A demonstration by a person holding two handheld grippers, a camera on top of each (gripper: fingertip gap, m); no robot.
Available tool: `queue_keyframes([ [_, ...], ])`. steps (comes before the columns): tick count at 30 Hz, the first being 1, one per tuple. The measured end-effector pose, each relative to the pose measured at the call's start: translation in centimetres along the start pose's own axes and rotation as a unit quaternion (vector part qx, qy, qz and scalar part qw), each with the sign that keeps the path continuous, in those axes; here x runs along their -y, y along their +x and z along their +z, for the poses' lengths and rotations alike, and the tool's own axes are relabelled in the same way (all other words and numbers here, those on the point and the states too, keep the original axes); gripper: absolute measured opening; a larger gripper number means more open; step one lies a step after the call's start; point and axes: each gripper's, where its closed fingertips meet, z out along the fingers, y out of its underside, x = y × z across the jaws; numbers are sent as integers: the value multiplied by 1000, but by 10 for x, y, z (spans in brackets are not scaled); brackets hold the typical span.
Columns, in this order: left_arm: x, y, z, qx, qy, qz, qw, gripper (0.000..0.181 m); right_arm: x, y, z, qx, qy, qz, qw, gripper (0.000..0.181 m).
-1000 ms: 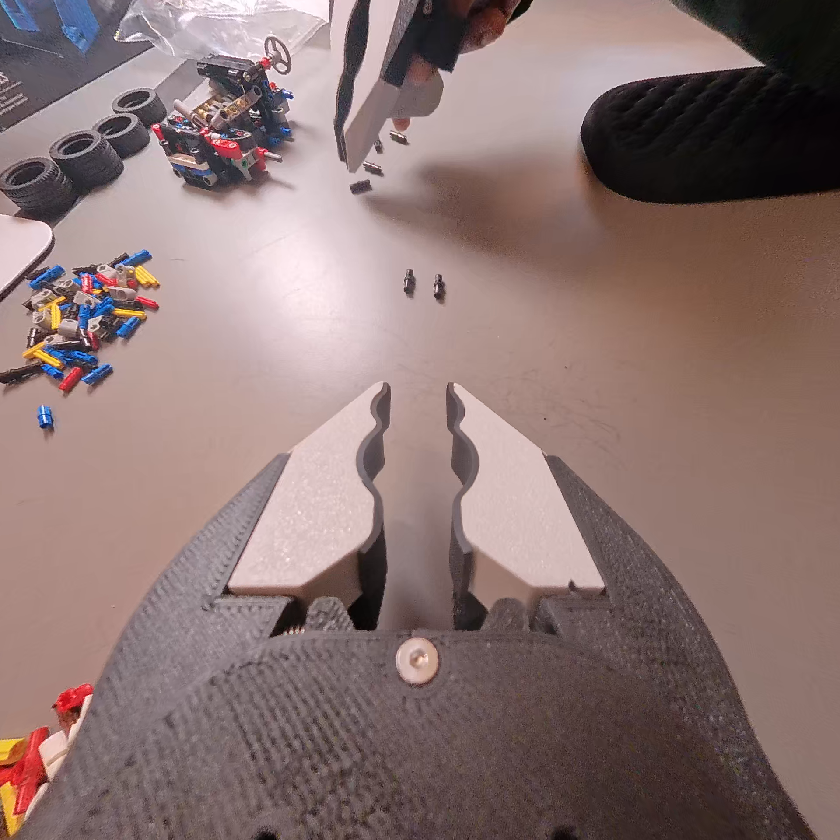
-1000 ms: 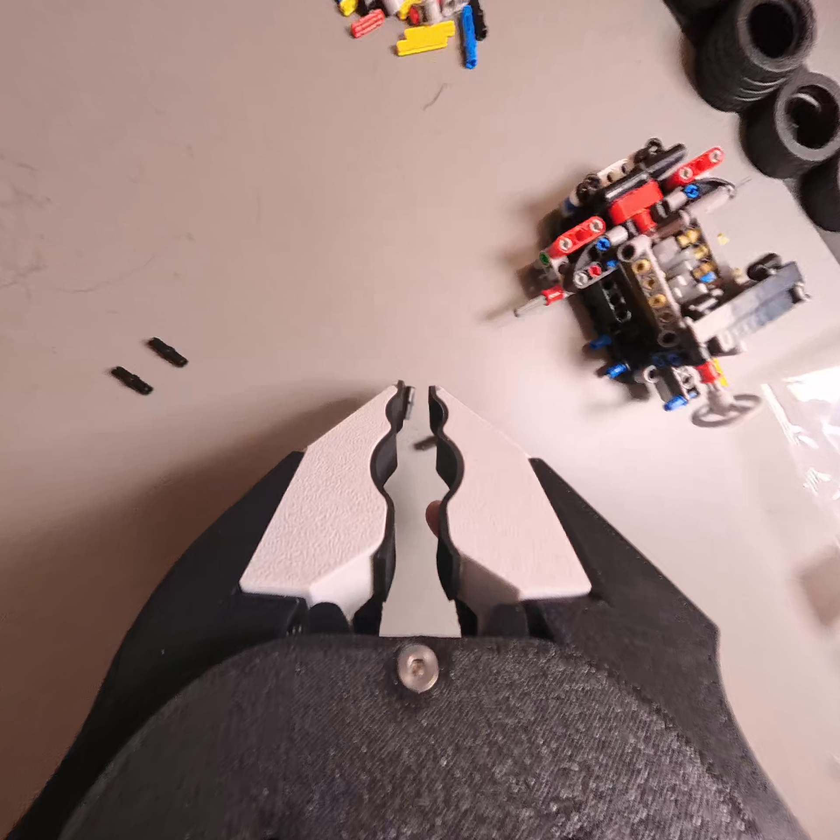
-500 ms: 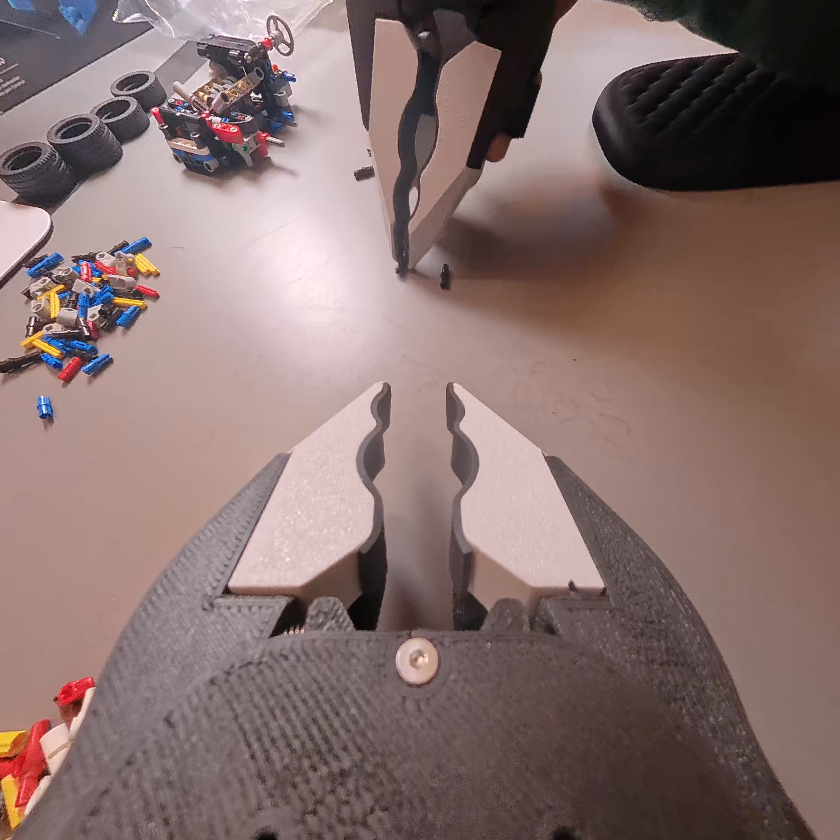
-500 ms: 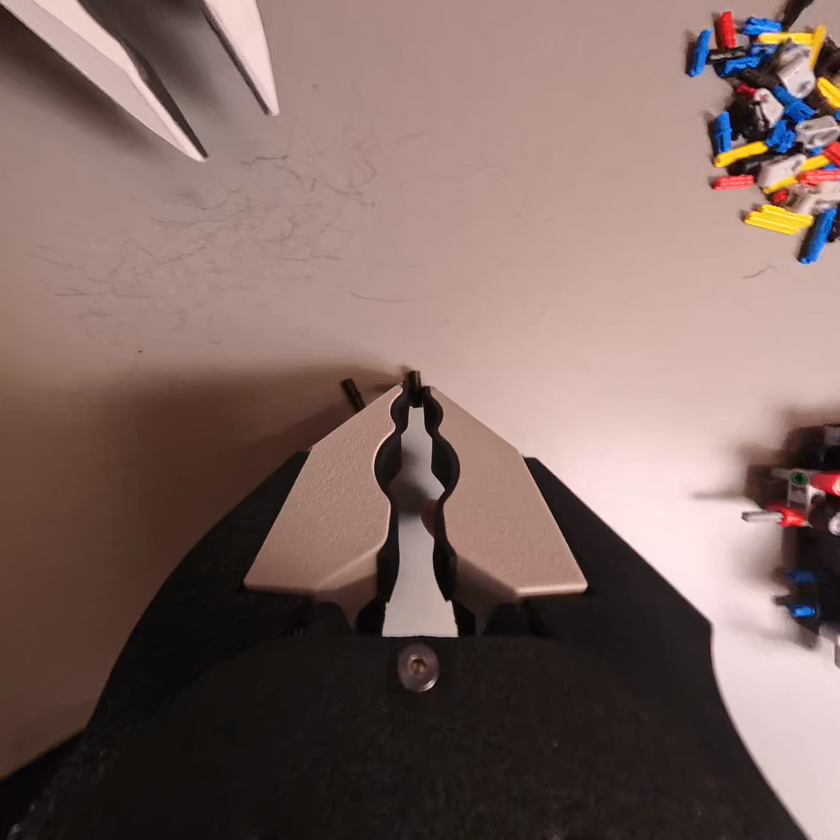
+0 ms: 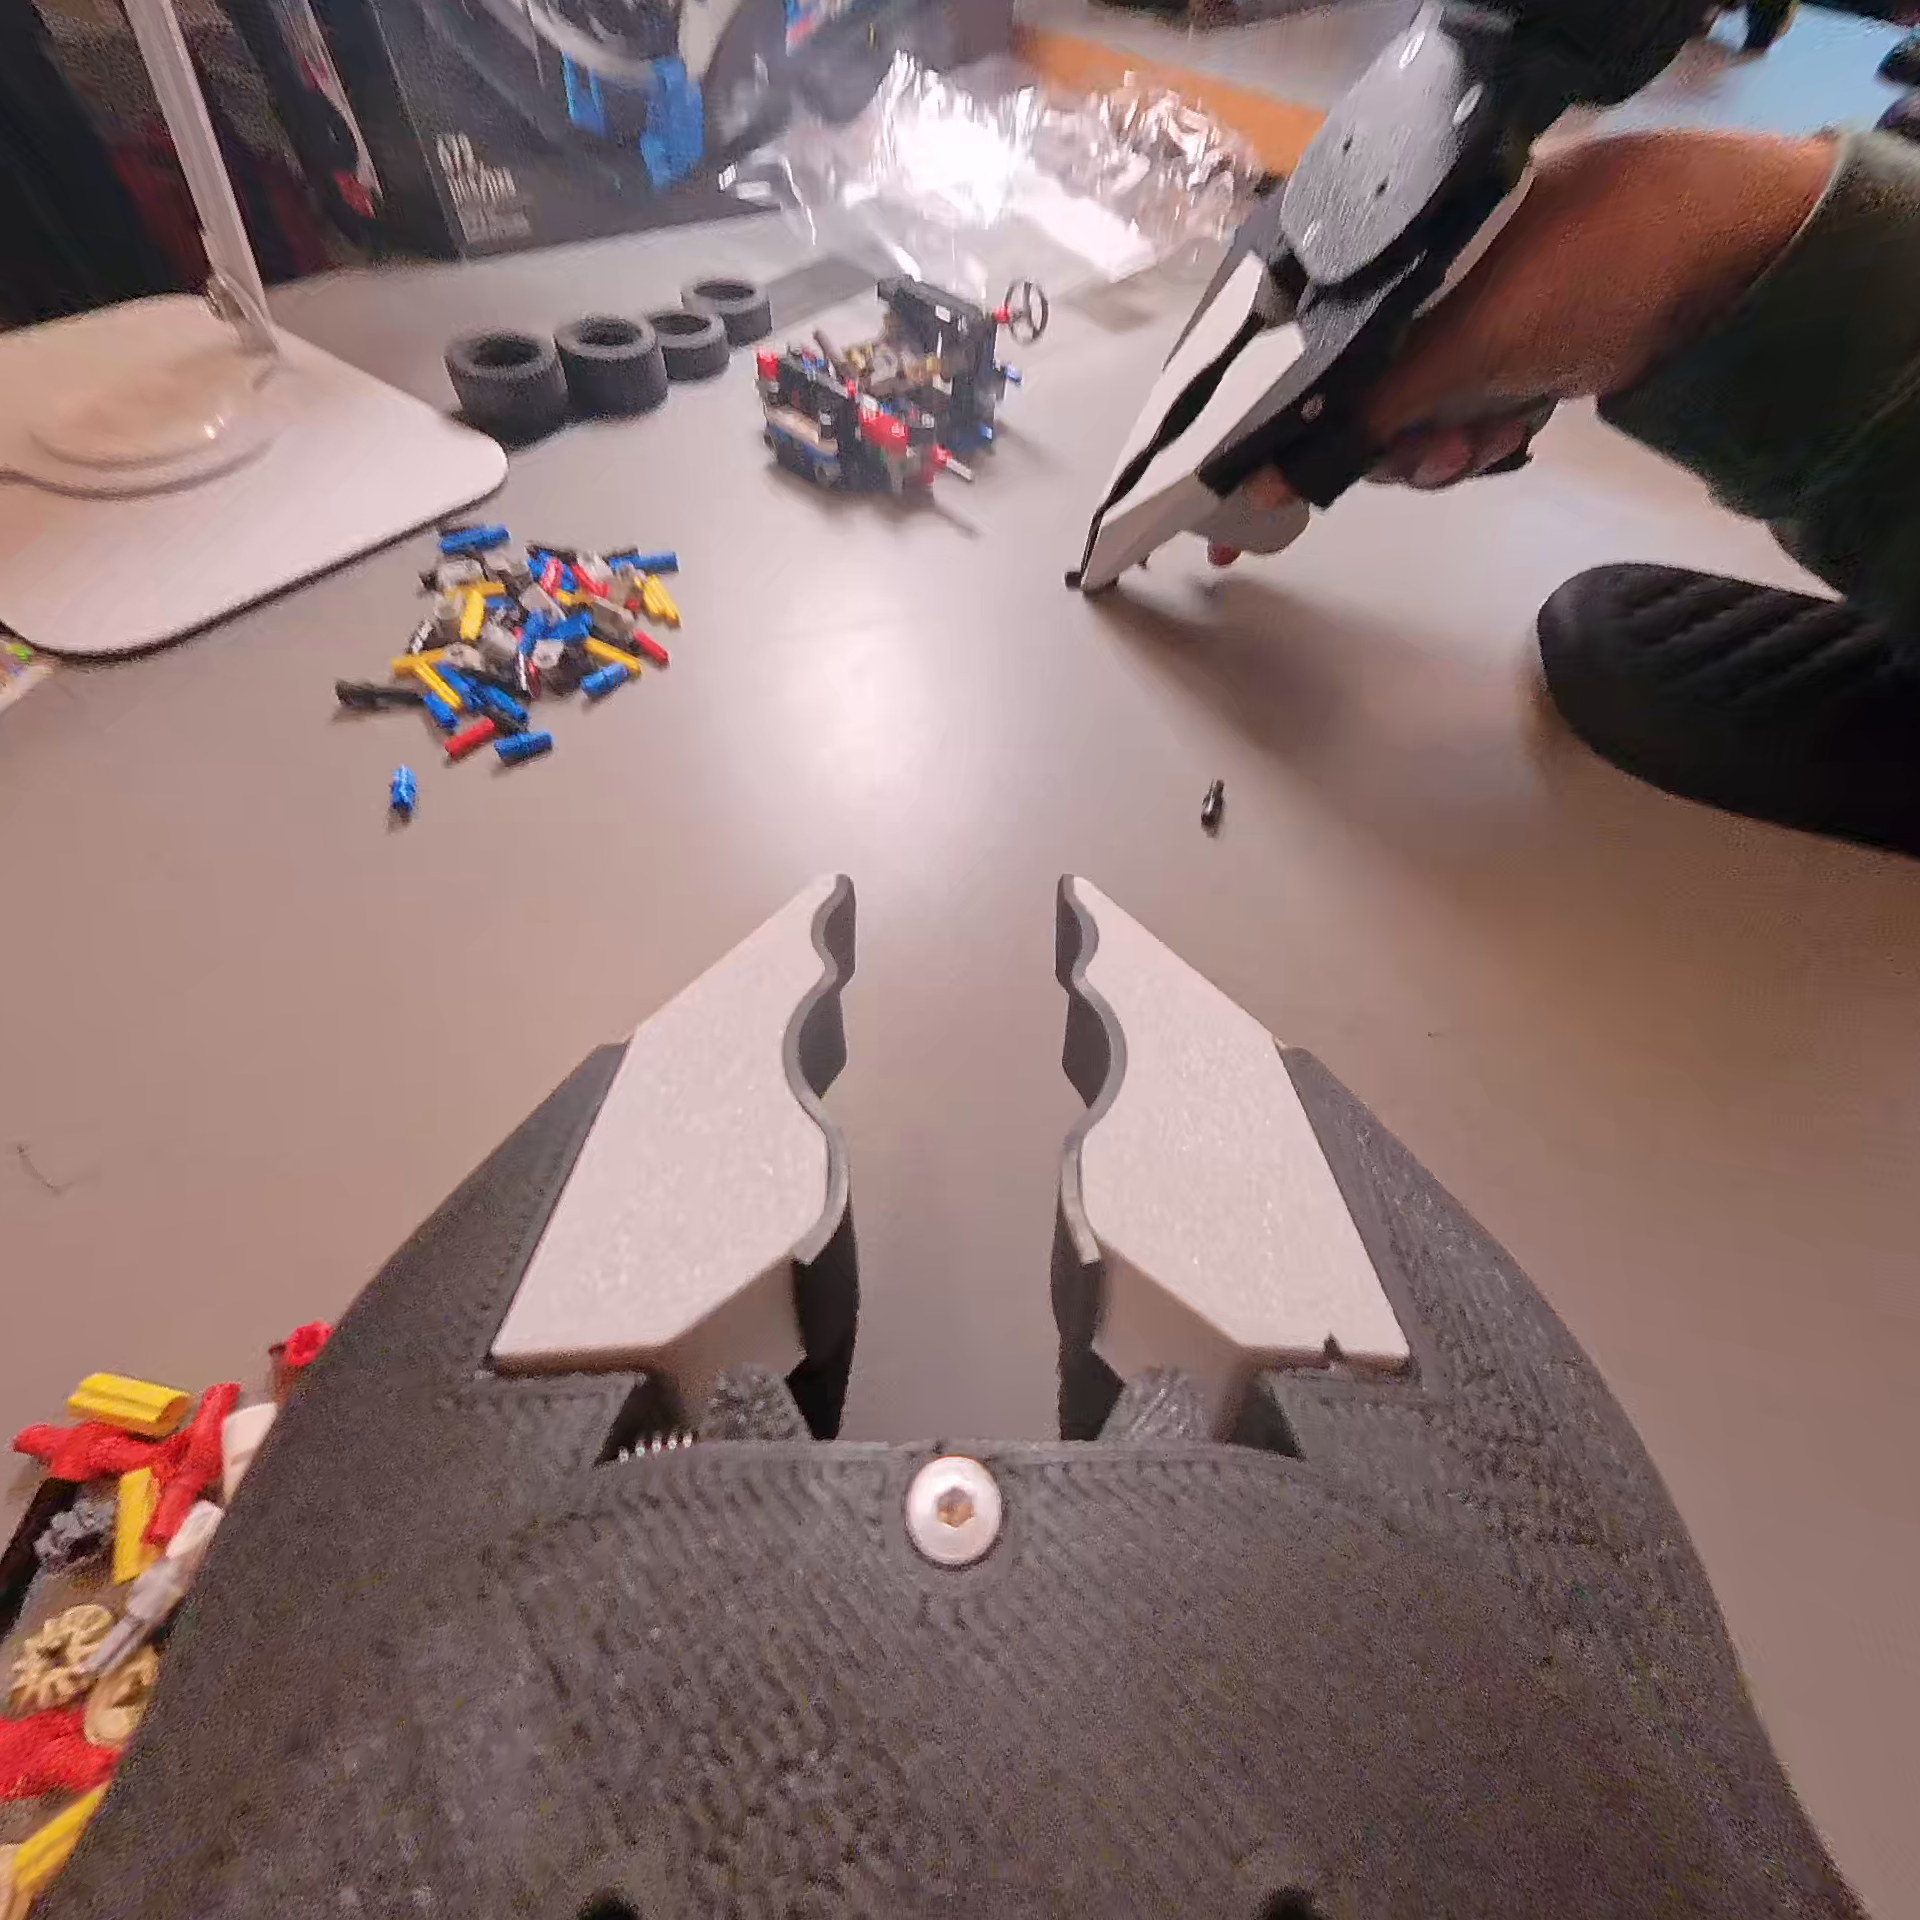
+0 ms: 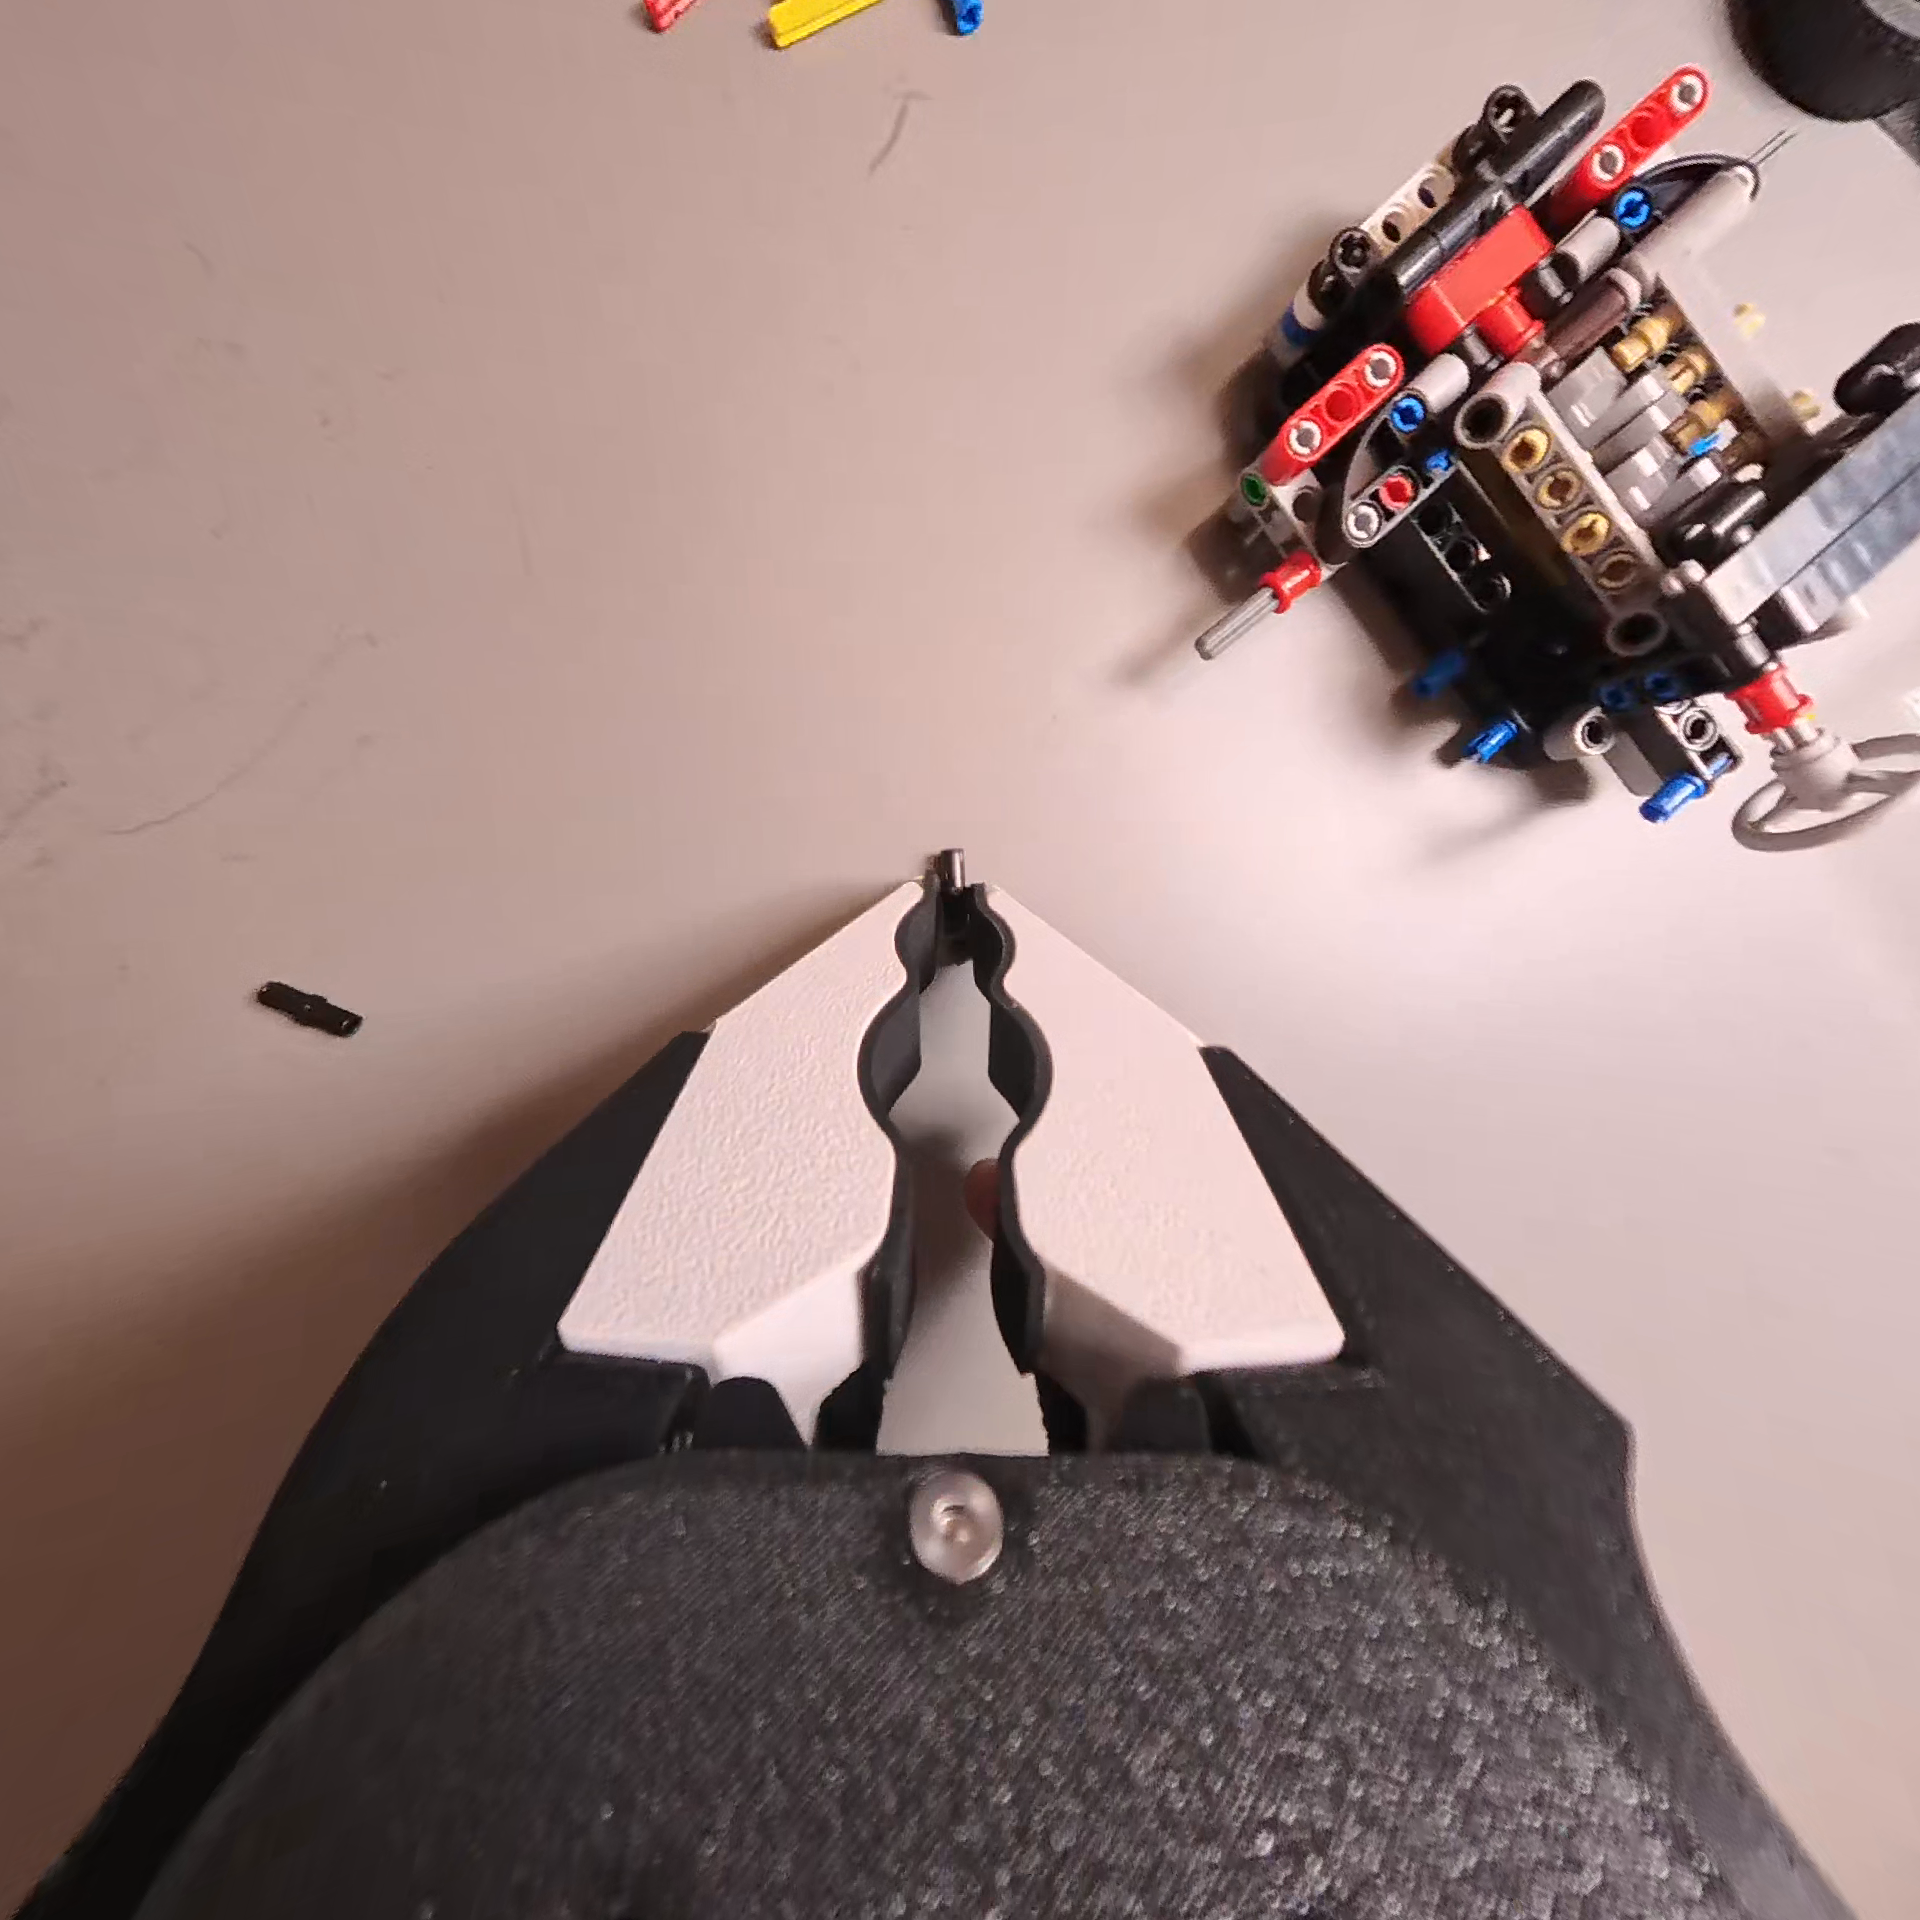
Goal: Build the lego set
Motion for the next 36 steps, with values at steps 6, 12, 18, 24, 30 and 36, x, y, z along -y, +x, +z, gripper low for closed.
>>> queue_keyframes([
  [6, 15, -4, -8, 10, 44, 1, 999, 38, 7, -12, -13, 10, 34, -30, 999, 16],
  [12, 14, -3, -8, 11, 43, 9, 999, 38, -11, -107, -28, 141, 38, -302, 942, 16],
  [18, 17, -6, -12, 27, 47, 16, 998, 39, -13, -119, -13, 152, 10, -299, 942, 7],
  [24, 21, -8, -15, 38, 55, 21, 998, 39, -2, -70, -6, 74, -9, -113, 991, 3],
  [30, 25, -9, -19, 45, 60, 27, 997, 39, -2, -23, -3, -19, 16, 15, 1000, 3],
  [36, 26, -12, -20, 55, 64, 29, 996, 40, 6, -23, -13, -27, 64, 19, 997, 20],
])
